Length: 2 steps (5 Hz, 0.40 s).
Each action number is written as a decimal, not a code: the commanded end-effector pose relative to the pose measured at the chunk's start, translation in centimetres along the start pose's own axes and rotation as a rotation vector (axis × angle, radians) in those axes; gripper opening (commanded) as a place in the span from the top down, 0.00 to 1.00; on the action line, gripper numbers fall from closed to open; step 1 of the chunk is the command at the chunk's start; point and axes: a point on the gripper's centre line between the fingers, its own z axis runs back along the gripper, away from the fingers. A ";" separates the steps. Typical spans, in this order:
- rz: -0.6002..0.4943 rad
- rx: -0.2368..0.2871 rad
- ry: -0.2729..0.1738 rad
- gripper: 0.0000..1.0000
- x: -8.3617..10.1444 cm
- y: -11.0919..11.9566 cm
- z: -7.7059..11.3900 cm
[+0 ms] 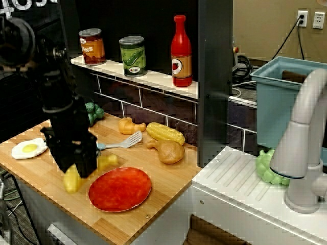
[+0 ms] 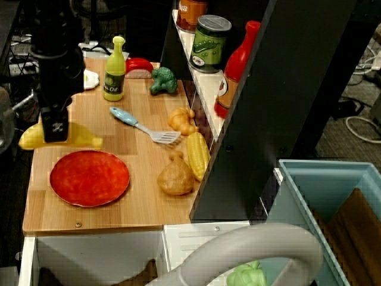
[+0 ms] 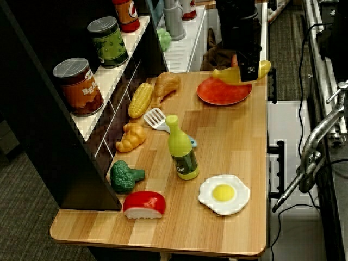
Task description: Put banana on plate
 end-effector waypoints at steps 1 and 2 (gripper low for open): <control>0.009 0.036 -0.021 1.00 1.2 -0.5 0.0; 0.009 0.043 -0.009 1.00 1.5 -0.8 -0.8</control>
